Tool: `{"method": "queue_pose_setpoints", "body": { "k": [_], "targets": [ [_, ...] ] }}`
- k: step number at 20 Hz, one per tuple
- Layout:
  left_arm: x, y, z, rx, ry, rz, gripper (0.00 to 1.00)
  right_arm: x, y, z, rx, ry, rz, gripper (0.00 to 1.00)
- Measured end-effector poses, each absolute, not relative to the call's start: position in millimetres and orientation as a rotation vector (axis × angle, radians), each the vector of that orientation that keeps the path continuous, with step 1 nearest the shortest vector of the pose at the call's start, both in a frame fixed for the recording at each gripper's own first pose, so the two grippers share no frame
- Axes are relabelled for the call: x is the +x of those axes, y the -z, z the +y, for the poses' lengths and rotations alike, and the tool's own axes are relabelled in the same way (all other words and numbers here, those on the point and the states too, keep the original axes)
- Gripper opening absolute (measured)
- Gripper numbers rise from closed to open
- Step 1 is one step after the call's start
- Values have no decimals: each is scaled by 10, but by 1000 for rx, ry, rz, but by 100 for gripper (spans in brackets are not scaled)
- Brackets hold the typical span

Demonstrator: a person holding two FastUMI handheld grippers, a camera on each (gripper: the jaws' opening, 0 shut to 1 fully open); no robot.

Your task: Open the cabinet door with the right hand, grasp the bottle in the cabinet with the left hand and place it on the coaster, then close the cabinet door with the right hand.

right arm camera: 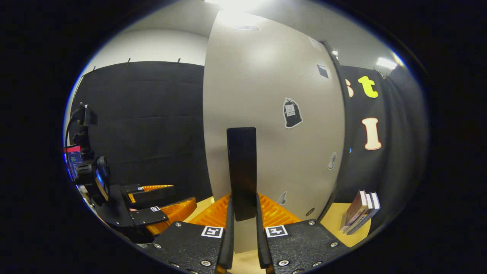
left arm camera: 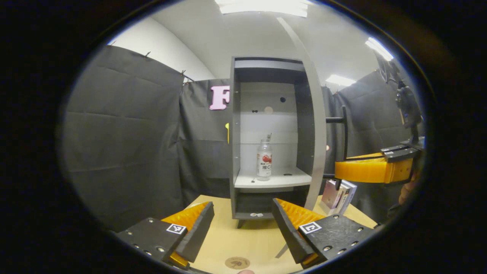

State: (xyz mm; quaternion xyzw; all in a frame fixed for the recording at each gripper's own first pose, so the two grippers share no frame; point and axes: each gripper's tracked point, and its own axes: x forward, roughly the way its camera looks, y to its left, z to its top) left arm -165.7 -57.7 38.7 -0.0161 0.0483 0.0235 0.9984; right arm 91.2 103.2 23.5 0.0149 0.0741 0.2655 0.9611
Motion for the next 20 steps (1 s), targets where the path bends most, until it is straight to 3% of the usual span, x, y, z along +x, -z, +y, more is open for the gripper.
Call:
{"method": "queue_pose_setpoints", "body": {
  "k": [8, 11, 14, 15, 16, 20],
  "targets": [
    [-1605, -530, -1586, 5, 51, 91, 91, 795, -183, 638, 95, -334, 161, 21],
    [-1532, -522, -1896, 28, 88, 88, 91, 794, -193, 578, 152, -282, 170, 28],
    [-1452, -479, -2043, 31, 99, 93, 91, 729, -199, 501, 154, -239, 156, 29],
    [-1412, -479, -2054, 26, 95, 95, 91, 666, -205, 456, 145, -226, 147, 27],
    [-1318, -482, -2041, 23, 92, 97, 91, 600, -209, 403, 135, -214, 136, 19],
    [-864, -565, -1926, 77, 70, 76, 92, 385, -161, 277, 114, -196, 119, 38]
  ]
}}
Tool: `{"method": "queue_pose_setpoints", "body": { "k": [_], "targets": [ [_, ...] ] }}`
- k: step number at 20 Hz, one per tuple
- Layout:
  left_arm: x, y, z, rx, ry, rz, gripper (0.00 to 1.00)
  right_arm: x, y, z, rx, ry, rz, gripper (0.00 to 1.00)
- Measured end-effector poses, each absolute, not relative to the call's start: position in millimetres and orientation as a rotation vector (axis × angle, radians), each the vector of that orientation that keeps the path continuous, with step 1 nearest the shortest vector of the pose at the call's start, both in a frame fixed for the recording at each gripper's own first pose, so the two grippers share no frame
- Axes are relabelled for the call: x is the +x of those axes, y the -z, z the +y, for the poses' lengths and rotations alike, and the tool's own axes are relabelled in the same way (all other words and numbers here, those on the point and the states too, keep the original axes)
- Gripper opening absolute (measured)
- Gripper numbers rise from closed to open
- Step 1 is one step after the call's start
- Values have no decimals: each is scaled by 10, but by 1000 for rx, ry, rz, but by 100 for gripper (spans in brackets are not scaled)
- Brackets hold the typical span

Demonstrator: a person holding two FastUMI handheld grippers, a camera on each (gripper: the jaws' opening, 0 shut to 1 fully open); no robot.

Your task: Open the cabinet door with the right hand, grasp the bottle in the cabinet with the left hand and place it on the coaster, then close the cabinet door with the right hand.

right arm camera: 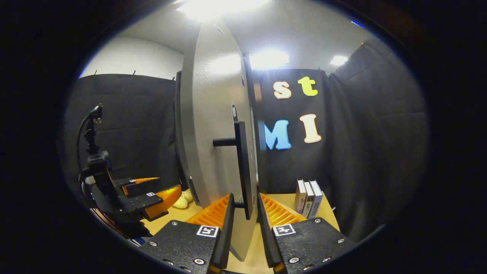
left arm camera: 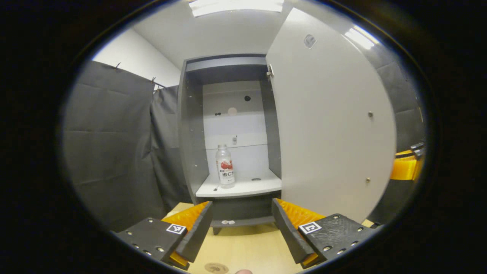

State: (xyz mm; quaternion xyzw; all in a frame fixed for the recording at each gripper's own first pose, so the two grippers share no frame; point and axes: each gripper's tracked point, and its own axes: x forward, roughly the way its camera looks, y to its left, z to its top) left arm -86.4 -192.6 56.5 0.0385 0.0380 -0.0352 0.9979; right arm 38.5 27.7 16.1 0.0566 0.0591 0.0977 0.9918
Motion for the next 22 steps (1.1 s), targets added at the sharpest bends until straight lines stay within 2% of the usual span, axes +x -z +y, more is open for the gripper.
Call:
{"method": "queue_pose_setpoints", "body": {
  "k": [1, 4, 5, 6, 8, 11, 17, 22],
  "targets": [
    [-701, -610, -1891, 93, 66, 63, 93, 356, -140, 250, 115, -182, 117, 41],
    [-146, -664, -1757, 96, 61, 25, 91, 385, -122, 118, 76, -98, 103, 58],
    [65, -660, -1749, 89, 77, 19, 91, 402, -138, 97, 72, -72, 102, 67],
    [260, -636, -1708, 92, 82, 15, 91, 415, -122, 64, 75, -46, 106, 70],
    [664, -621, -1610, 117, 73, -5, 92, 436, -100, 13, 88, -3, 101, 83],
    [1248, -602, -1526, 131, 73, -45, 92, 418, -32, -79, 21, 76, 115, 93],
    [2314, -366, -1324, 75, 60, -34, 91, 376, 22, -120, -7, 184, 131, 91],
    [2884, -227, -1228, 54, 71, -24, 91, 338, 58, -80, 62, 233, 155, 92]
  ]
}}
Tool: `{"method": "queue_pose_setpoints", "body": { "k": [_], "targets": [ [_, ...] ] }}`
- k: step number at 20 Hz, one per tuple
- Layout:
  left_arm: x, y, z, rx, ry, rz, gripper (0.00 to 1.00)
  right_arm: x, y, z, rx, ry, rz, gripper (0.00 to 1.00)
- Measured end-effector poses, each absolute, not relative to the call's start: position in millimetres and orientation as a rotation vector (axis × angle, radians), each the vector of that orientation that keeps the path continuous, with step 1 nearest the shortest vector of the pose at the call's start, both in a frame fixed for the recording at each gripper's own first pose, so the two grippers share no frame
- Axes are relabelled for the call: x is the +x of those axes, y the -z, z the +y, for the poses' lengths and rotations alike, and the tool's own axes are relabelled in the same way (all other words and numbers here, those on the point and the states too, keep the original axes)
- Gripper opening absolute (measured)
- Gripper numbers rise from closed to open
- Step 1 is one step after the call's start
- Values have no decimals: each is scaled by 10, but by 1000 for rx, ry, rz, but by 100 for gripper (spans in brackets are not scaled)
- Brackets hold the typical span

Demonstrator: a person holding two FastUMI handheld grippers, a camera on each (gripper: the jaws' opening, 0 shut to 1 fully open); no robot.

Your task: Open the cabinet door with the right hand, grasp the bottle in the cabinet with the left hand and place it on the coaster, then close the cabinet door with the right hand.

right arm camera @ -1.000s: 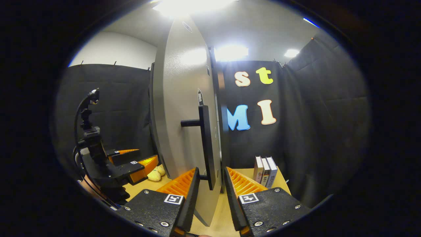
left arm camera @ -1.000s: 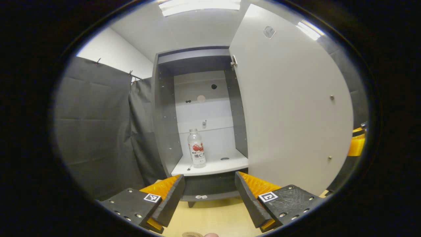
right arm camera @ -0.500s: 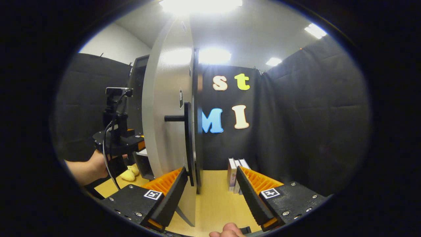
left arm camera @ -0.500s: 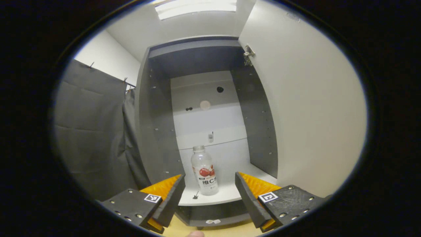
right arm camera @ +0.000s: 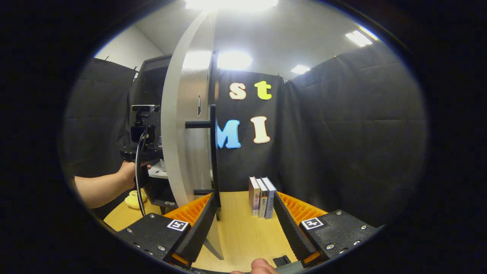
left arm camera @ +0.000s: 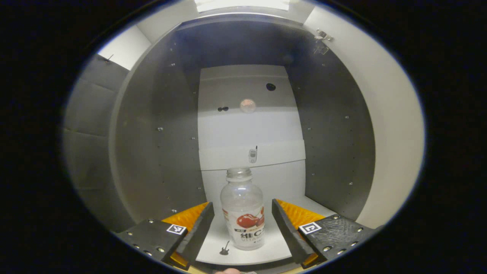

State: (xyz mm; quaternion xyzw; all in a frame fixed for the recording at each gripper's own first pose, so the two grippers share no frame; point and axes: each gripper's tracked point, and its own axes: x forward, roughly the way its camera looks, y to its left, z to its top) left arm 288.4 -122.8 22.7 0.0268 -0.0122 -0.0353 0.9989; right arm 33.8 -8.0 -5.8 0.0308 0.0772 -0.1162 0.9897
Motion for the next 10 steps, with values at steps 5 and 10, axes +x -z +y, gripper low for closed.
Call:
{"method": "queue_pose_setpoints", "body": {
  "k": [5, 10],
  "targets": [
    [3194, -132, -1248, 27, 89, -28, 91, 330, 63, -85, 63, 252, 179, 87],
    [3141, -146, -1222, -26, 107, -20, 75, 333, 55, -94, 58, 240, 181, 90]
  ]
}}
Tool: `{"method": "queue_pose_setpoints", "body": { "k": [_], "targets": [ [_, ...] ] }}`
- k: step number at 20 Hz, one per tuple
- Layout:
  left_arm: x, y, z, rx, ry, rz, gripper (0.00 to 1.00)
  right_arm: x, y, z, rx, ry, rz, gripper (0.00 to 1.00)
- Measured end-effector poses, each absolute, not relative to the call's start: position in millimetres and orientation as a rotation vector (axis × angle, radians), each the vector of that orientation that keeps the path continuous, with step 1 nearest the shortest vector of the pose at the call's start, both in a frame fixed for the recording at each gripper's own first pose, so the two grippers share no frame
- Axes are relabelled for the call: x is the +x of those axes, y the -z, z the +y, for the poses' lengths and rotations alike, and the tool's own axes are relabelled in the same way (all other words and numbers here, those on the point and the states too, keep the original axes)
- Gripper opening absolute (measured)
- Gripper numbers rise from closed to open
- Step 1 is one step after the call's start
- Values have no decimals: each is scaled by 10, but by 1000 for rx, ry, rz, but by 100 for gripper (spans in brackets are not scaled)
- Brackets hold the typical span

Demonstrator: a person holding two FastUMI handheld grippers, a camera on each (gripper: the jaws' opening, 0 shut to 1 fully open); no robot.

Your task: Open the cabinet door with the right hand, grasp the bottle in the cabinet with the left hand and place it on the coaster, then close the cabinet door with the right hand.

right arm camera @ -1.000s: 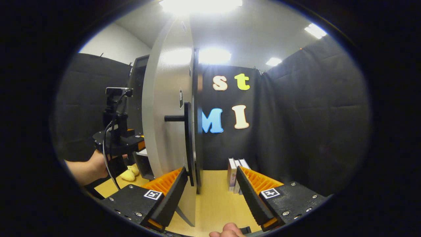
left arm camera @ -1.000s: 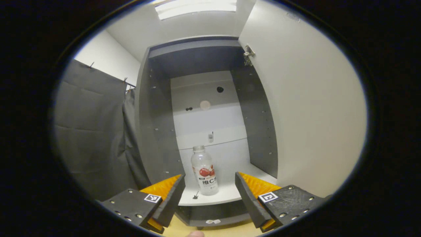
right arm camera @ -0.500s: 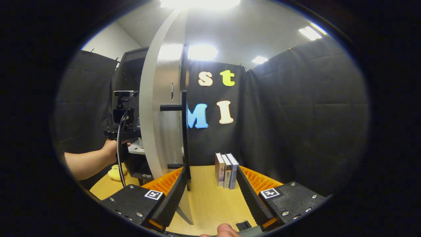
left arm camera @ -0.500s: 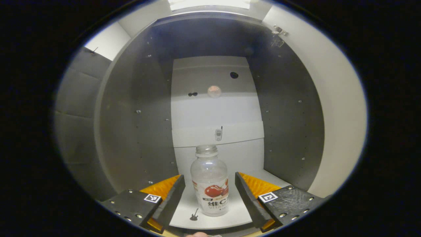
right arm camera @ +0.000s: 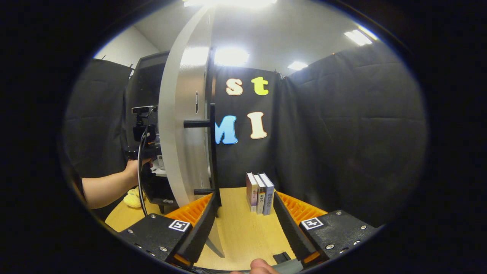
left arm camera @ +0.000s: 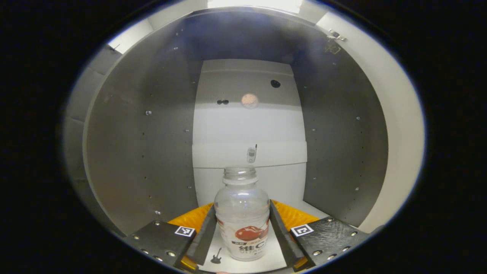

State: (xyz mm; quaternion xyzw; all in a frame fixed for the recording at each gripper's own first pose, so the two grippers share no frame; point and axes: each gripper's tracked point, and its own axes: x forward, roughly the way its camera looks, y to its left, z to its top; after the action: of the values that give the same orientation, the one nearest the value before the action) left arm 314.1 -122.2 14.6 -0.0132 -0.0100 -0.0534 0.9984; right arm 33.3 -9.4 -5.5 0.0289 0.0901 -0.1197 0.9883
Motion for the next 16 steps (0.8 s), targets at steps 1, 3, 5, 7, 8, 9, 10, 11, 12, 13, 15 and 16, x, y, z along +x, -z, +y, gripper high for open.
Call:
{"method": "queue_pose_setpoints", "body": {
  "k": [1, 3, 5, 7, 8, 9, 10, 11, 12, 13, 15, 16],
  "targets": [
    [3120, -172, -1207, -19, 102, -21, 75, 334, 52, -96, 61, 236, 179, 90],
    [3083, -264, -1181, -4, 85, -37, 75, 331, 50, -102, 64, 227, 174, 90],
    [3029, -355, -1177, -13, 77, -59, 75, 333, 59, -108, 68, 221, 177, 90],
    [2942, -422, -1106, -6, 64, -80, 75, 329, 41, -113, 55, 214, 177, 87],
    [2875, -478, -1091, 8, 53, -93, 75, 327, 45, -114, 44, 209, 179, 90],
    [2824, -504, -1088, 20, 41, -102, 75, 311, 38, -130, 26, 206, 178, 88],
    [2820, -468, -1149, 33, 31, -103, 75, 287, 24, -130, 7, 195, 169, 92],
    [2816, -474, -1172, 39, 21, -100, 75, 276, -12, -114, -9, 180, 155, 91],
    [2851, -457, -1183, 40, 12, -95, 75, 259, -14, -99, -20, 162, 143, 93],
    [2872, -450, -1179, 39, 0, -89, 76, 234, -21, -83, -28, 142, 136, 92],
    [2898, -465, -1196, 43, -20, -83, 77, 178, -3, -54, -36, 104, 130, 93],
    [2911, -459, -1182, 46, -31, -84, 75, 128, 15, -52, -38, 90, 131, 93]
  ]
}}
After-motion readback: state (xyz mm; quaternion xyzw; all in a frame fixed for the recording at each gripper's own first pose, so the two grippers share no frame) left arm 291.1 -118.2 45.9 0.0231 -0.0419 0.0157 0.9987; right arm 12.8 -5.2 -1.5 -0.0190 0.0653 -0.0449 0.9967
